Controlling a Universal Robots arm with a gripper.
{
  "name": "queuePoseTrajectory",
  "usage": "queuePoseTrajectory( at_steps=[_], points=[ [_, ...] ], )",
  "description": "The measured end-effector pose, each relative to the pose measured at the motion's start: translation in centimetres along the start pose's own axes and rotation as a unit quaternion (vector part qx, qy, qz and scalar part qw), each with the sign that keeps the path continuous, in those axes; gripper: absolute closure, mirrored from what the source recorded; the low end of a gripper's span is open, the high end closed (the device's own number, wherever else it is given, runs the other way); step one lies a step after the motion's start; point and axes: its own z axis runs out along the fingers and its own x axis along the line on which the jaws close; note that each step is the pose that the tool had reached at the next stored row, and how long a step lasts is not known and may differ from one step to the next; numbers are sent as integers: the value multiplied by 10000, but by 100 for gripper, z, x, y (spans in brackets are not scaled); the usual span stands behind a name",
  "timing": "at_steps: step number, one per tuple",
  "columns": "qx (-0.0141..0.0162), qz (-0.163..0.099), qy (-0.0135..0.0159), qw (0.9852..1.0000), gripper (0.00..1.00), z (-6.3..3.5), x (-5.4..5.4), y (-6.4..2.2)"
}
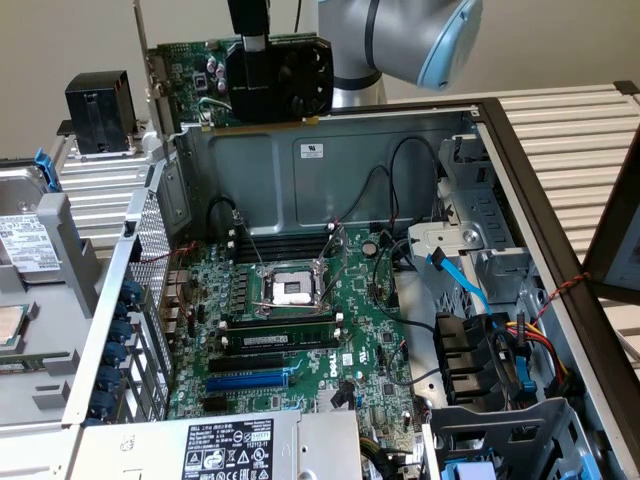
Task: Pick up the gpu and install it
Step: 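Insert the gpu into the slot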
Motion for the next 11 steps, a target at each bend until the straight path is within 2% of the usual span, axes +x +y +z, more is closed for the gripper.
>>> queuePoseTrajectory(
  at_steps=[7, 8, 11],
  points=[
    [0, -1, 0, 10000, 73, 0, 0, 1],
    [0, 0, 7, 10000, 73, 1, -5, 3],
    [5, -2, 9, 10000, 73, 47, -8, 4]
  ],
)
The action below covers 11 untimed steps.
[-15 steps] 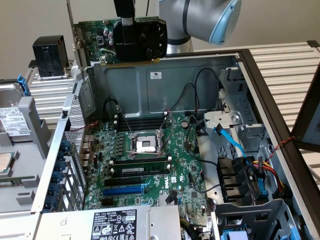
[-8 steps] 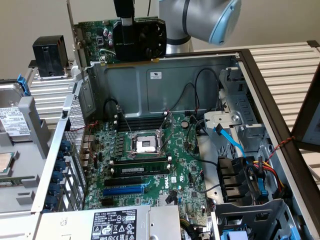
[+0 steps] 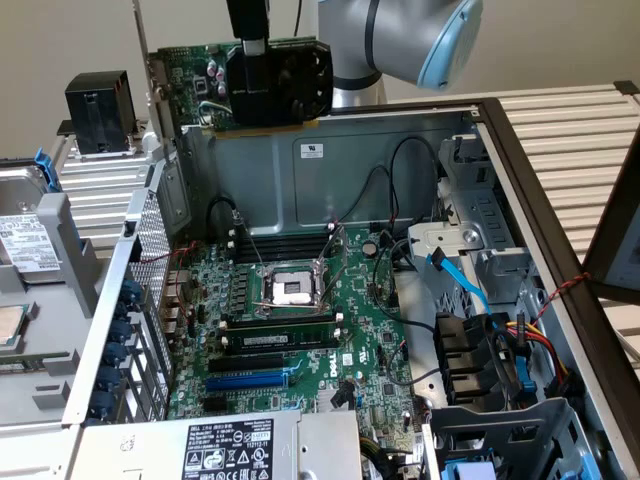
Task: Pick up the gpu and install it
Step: 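Insert the gpu into the slot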
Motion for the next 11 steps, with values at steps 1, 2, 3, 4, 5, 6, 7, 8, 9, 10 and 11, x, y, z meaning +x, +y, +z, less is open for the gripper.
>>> queuePoseTrajectory(
  at_steps=[1, 2, 3, 4, 5, 6, 7, 8, 9, 10, 11],
  points=[
    [0, -1, 0, 10000, 73, 19, -1, 1],
    [0, -3, 0, 10000, 73, 37, -1, 1],
    [2, -4, 0, 10000, 73, 57, -2, 3],
    [3, -5, 0, 10000, 73, 74, -2, 5],
    [5, -6, 0, 10000, 73, 92, -3, 7],
    [6, -7, 0, 10000, 73, 110, -3, 10],
    [8, -7, -1, 10000, 73, 128, -4, 12],
    [8, -8, 0, 10000, 73, 147, -4, 15],
    [8, -9, 0, 10000, 73, 163, -5, 16],
    [9, -8, -1, 10000, 73, 183, -5, 18],
    [8, -9, 0, 10000, 73, 201, -6, 20]
  ],
)
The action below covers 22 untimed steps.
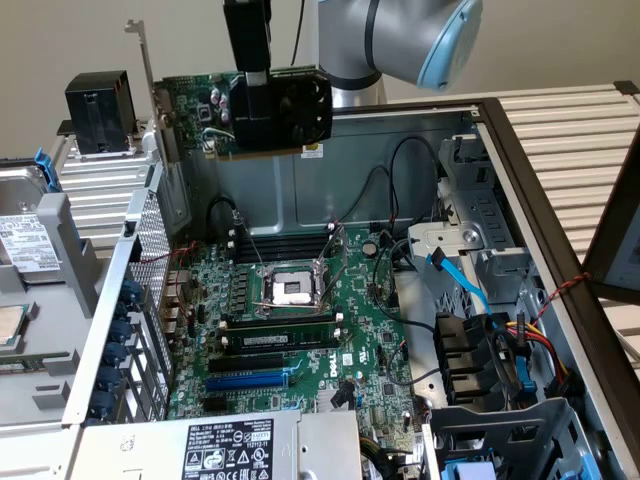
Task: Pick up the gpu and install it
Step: 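Insert the gpu into the slot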
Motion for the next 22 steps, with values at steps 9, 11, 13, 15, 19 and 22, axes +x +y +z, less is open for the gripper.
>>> queuePoseTrajectory(
  at_steps=[9, 11, 13, 15, 19, 22],
  points=[
    [0, -1, 0, 10000, 73, 163, 24, 25],
    [0, -1, 0, 10000, 73, 200, 41, 33],
    [1, -1, -1, 10000, 73, 236, 61, 42],
    [4, 6, -1, 10000, 73, 273, 82, 50],
    [12, 65, 2, 10000, 73, 343, 82, 67],
    [10, 165, 7, 9999, 73, 386, 86, 70]
  ],
)
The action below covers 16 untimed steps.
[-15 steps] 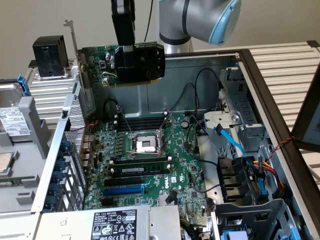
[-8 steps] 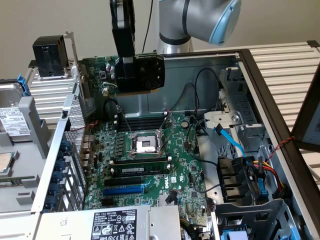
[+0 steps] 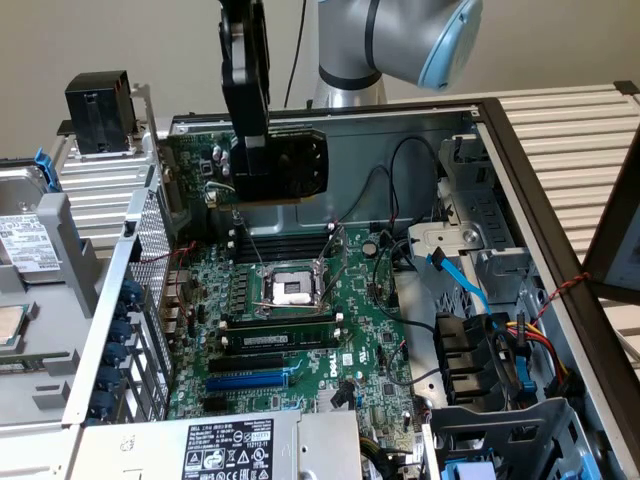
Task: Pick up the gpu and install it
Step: 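Insert the gpu into the slot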
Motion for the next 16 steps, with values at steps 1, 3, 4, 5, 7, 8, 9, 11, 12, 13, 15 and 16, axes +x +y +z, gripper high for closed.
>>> queuePoseTrajectory(
  at_steps=[1, 3, 4, 5, 7, 8, 9, 11, 12, 13, 15, 16],
  points=[
    [-1, 14, 1, 10000, 73, 9, 10, 1],
    [0, 25, 1, 10000, 73, 26, 49, 0],
    [-1, 28, 1, 10000, 73, 34, 71, -1],
    [-1, 34, 1, 10000, 73, 43, 91, -1],
    [-1, 47, 2, 10000, 73, 69, 128, -1],
    [-1, 53, 2, 10000, 73, 83, 148, -1],
    [-2, 59, 3, 10000, 73, 100, 168, 0],
    [-2, 72, 3, 10000, 73, 135, 205, 1],
    [-2, 79, 3, 10000, 73, 154, 222, 2],
    [-2, 85, 3, 10000, 73, 172, 236, 4],
    [-3, 99, 5, 10000, 73, 208, 265, 8],
    [-4, 105, 5, 9999, 73, 226, 279, 10]
  ],
)
